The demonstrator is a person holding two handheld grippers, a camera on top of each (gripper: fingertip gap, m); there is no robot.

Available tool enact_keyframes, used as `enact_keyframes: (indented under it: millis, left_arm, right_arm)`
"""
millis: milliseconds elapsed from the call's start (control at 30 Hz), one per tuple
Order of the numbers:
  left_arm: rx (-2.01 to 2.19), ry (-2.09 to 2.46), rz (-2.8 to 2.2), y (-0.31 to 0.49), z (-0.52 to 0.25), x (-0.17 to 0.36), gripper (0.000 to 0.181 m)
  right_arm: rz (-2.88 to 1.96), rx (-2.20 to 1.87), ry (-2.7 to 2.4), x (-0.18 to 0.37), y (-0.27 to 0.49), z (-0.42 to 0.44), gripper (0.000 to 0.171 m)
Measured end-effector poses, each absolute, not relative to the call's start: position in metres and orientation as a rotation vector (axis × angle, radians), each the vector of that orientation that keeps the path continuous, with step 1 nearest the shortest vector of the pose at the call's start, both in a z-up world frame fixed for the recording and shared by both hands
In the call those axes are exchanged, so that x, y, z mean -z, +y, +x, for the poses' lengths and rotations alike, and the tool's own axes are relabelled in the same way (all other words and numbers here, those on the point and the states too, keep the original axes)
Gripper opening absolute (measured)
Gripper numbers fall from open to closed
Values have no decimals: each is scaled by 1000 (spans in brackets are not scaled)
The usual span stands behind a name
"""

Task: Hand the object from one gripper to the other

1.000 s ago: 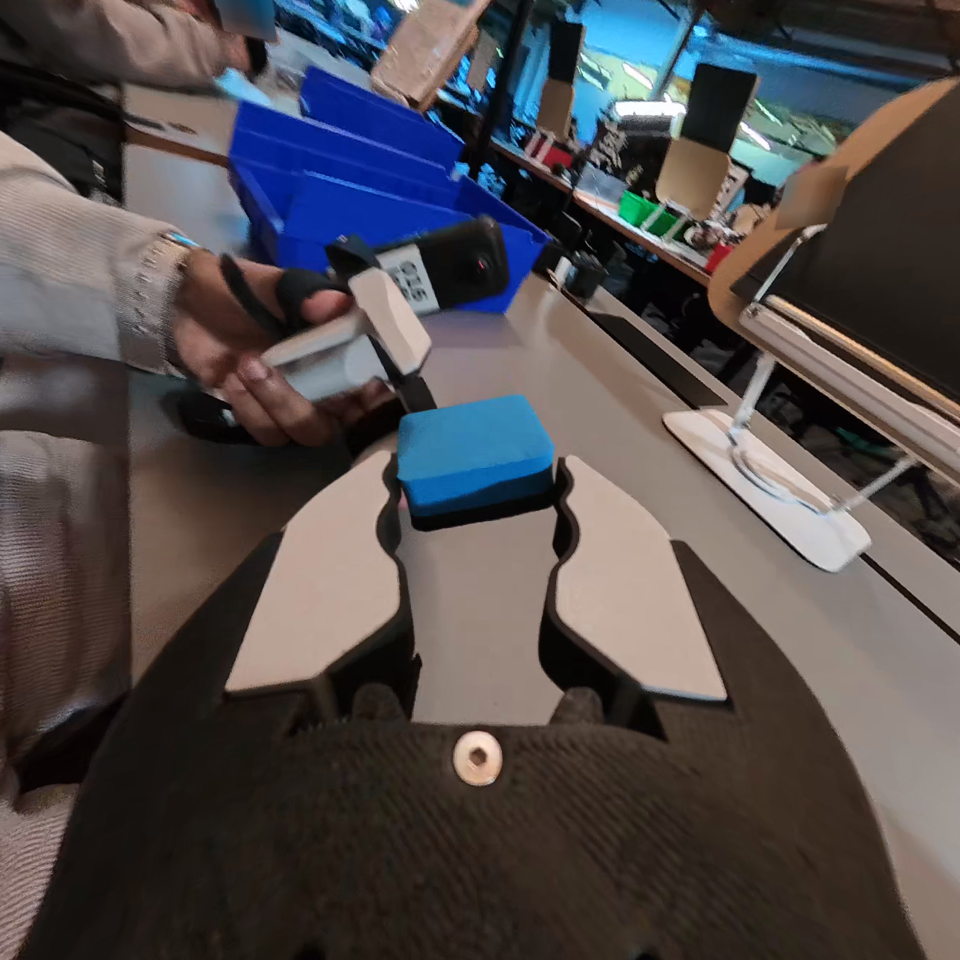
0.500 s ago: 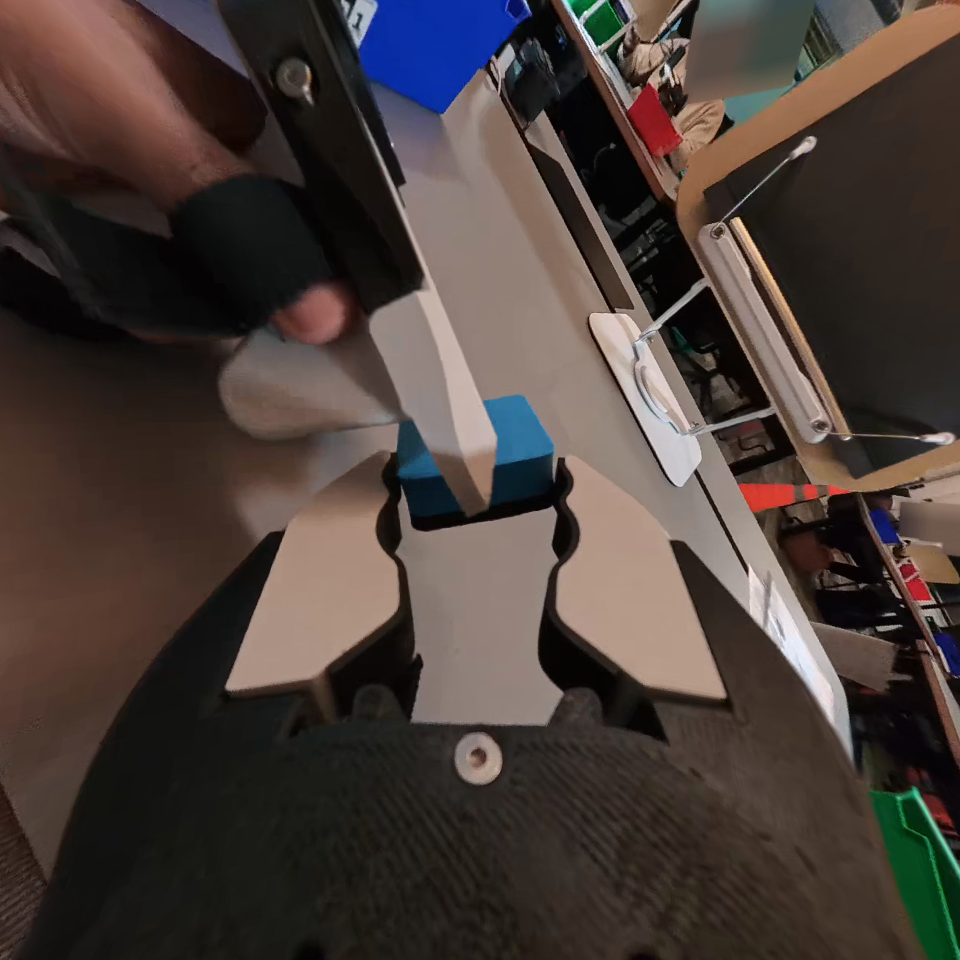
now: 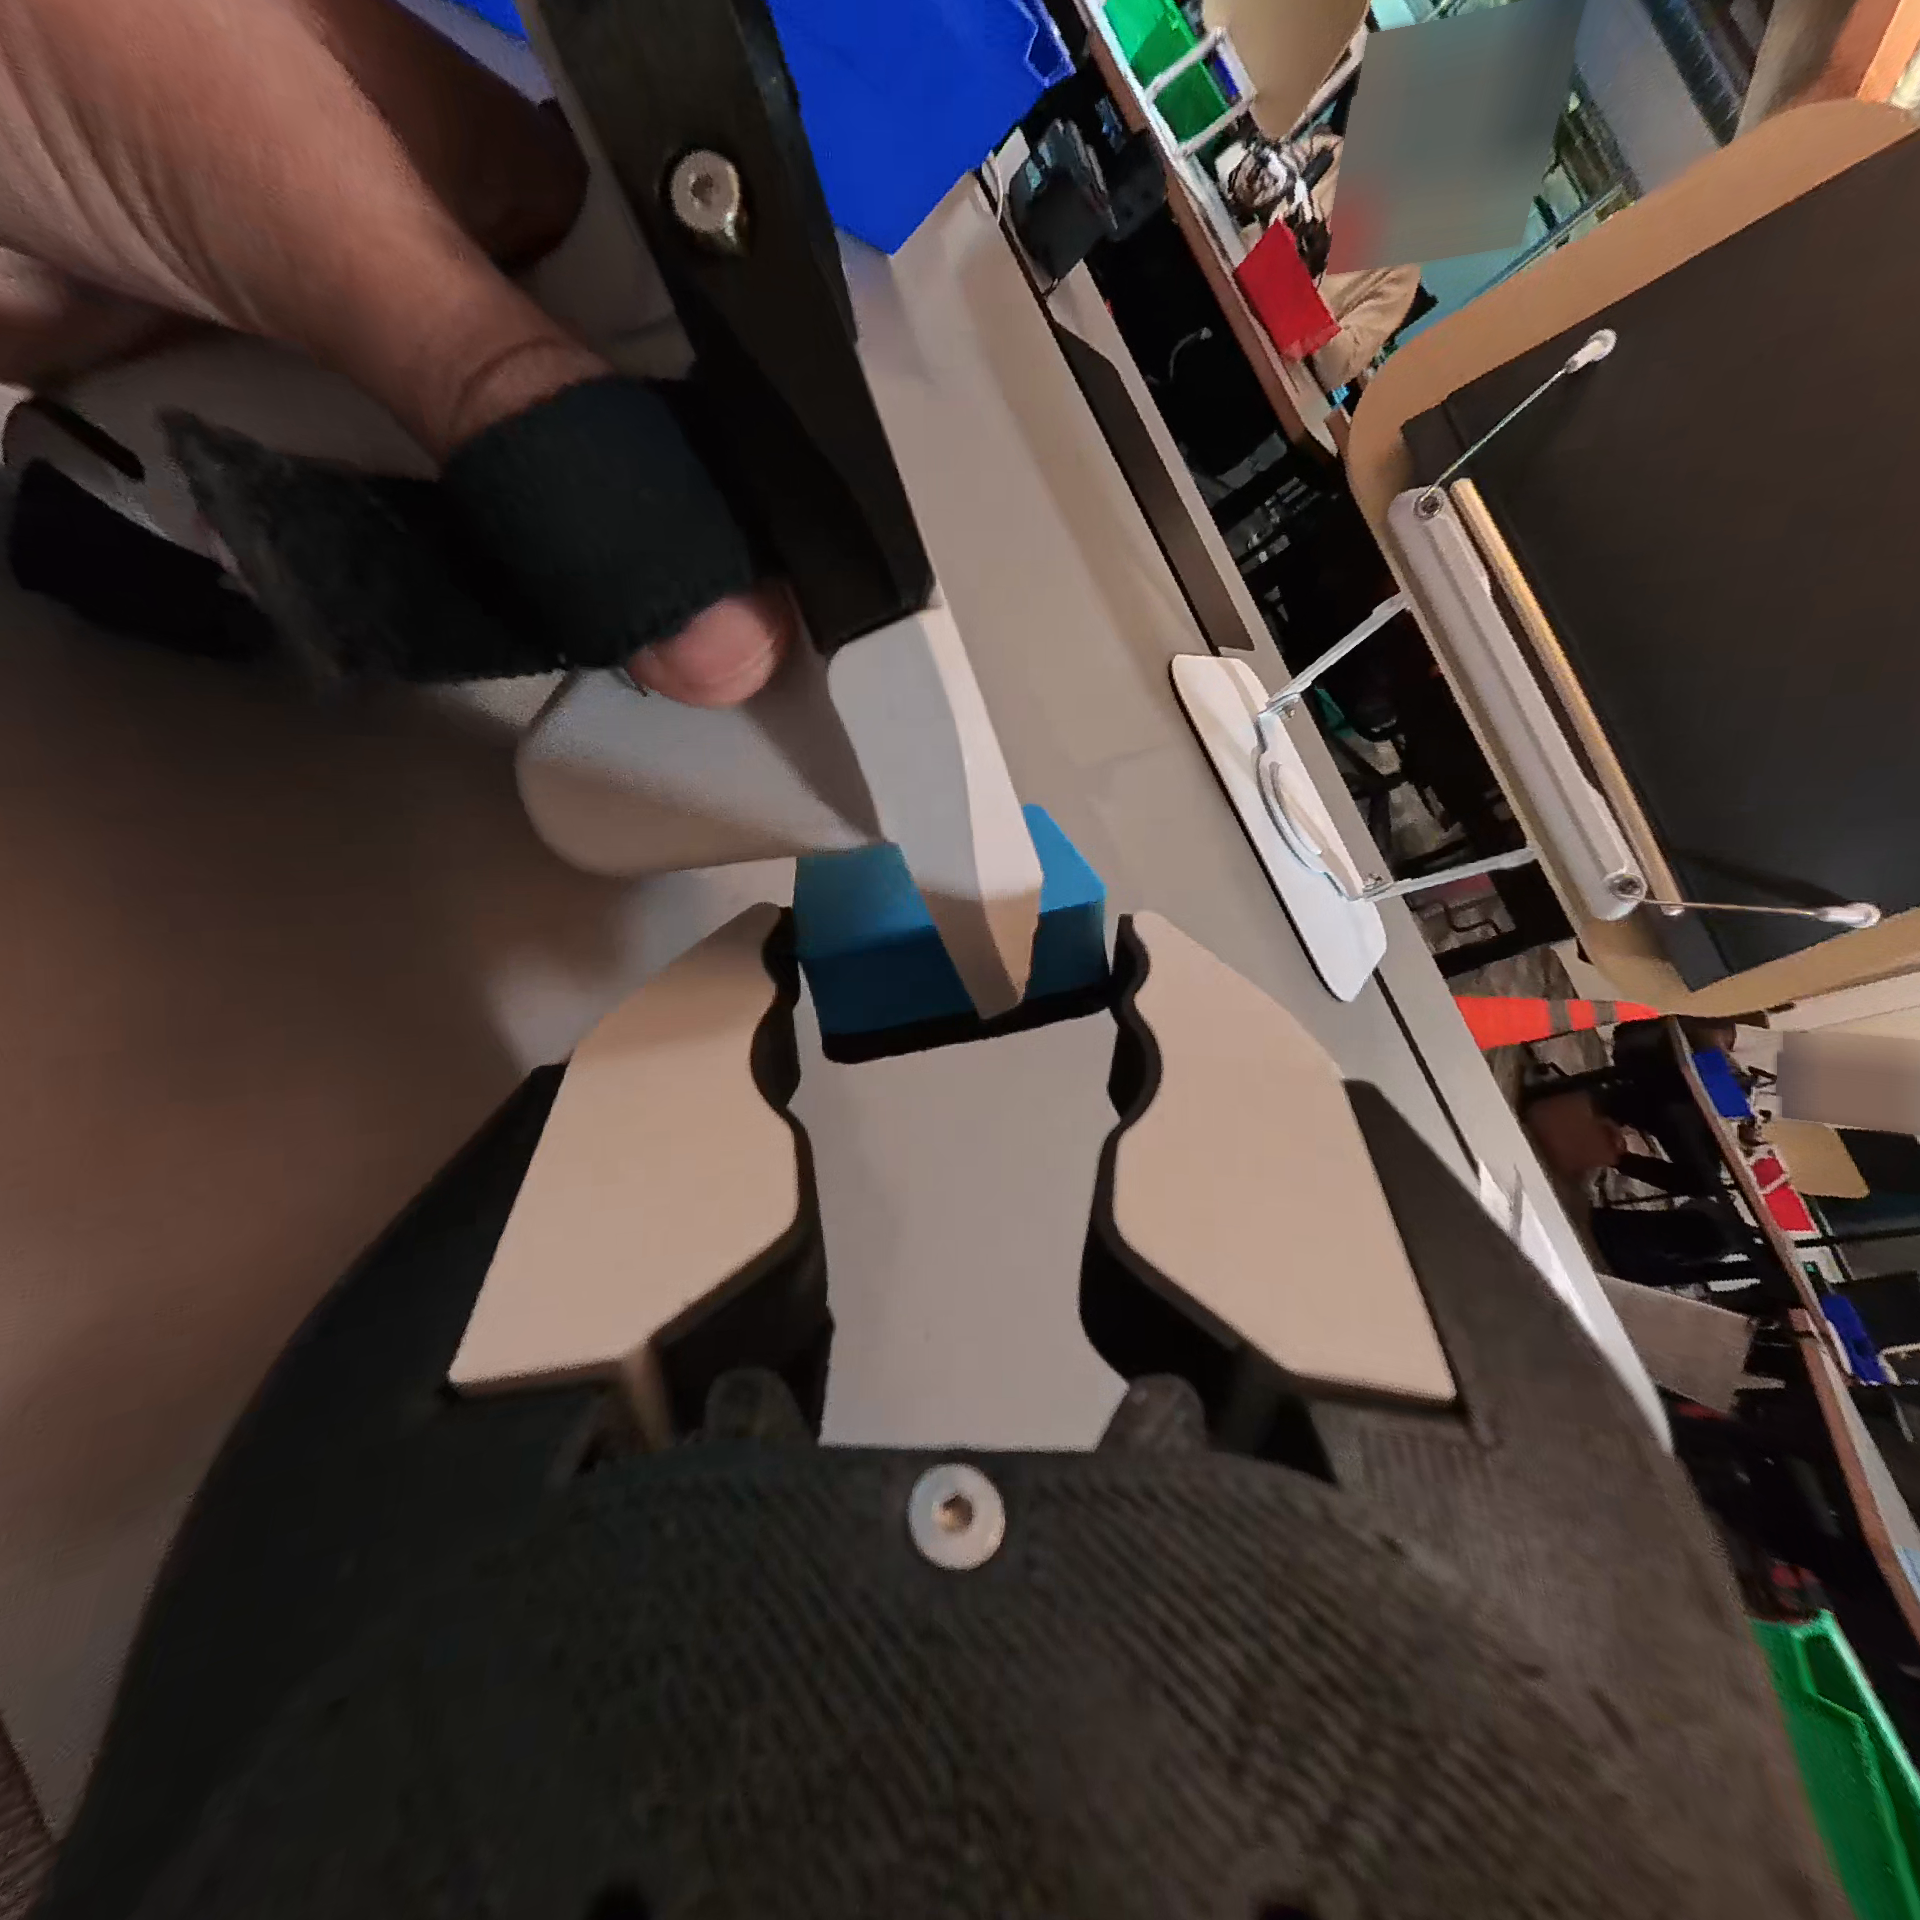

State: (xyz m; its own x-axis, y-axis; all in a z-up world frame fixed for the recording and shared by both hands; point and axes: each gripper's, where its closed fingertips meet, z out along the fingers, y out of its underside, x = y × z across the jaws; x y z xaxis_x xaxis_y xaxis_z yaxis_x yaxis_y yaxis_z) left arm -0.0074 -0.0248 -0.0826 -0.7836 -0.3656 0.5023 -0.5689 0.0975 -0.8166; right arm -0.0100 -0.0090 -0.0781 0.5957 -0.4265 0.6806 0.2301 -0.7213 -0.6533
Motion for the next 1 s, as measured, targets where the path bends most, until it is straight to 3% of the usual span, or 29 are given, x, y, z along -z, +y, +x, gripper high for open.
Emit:
enact_keyframes:
  millis: [33,300,400,600,1000]
  left_arm:
    - [-1771,-2178,957,-24,-6,82,57]
    - [-1889,-1607,920,-9,-1,44,56]
    - [-1945,-1424,823,-3,-4,24,56]
    - [-2030,-1497,644,-8,-21,11,55]
    - [-2063,-1580,551,-15,-33,8,55]
  right_arm:
    - [-2072,1123,168,78,-9,-10,60]
    - [-1786,700,308,53,-12,-14,78]
    - [-1591,364,456,34,-14,-17,72]
    - [-1176,-263,744,11,-32,-8,64]
    - [-1266,-477,670,20,1,-35,62]
